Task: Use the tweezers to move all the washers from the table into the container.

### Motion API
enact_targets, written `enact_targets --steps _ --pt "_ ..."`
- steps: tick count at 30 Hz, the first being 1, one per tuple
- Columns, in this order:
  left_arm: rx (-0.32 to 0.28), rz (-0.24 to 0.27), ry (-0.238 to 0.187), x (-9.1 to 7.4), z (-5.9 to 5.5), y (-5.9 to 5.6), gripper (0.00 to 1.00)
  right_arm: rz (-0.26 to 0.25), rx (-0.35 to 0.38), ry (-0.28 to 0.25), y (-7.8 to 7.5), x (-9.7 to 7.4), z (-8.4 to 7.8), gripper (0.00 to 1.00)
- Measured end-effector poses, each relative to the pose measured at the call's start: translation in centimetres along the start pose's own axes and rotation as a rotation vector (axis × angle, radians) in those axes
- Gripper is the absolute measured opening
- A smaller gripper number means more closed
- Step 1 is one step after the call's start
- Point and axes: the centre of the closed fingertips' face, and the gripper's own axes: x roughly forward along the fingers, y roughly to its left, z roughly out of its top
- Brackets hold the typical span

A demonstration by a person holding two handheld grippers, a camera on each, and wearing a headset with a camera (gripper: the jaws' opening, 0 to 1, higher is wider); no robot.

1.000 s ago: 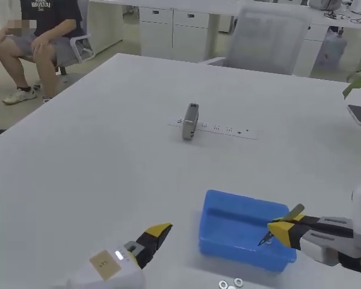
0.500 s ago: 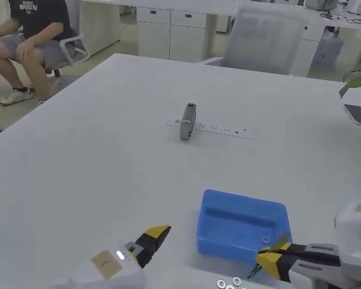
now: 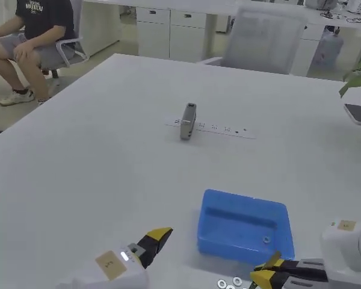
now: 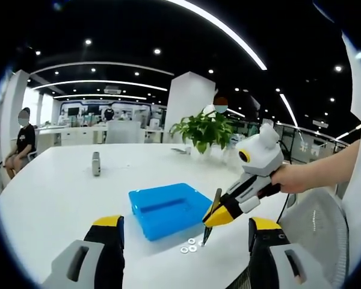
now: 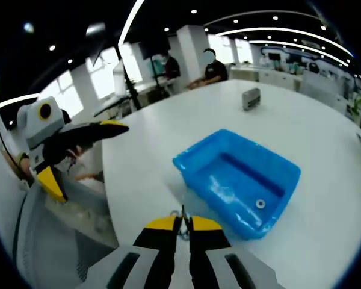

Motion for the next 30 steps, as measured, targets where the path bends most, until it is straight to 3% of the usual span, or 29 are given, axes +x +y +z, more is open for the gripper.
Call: enact_targets --steps 3,9,15,30 --pt "-0.004 -0.014 -0.013 0.0 0.2 -0.3 0.87 0.006 -0.01 0.0 0.2 0.2 0.0 0.03" --pt "0.001 -0.012 -0.002 0.0 0.0 -0.2 0.87 0.01 -0.048 0.012 0.0 0.3 -0.1 0.03" --pt "0.003 -0.012 0.014 0.1 -0.3 -0.2 0.86 0.025 -0.041 0.017 0.3 0.5 -0.4 0.03" --pt "0.021 -0.021 0.043 0.1 -0.7 -0.4 0.85 0.047 -0.129 0.074 2.2 1.0 -0.9 0.03"
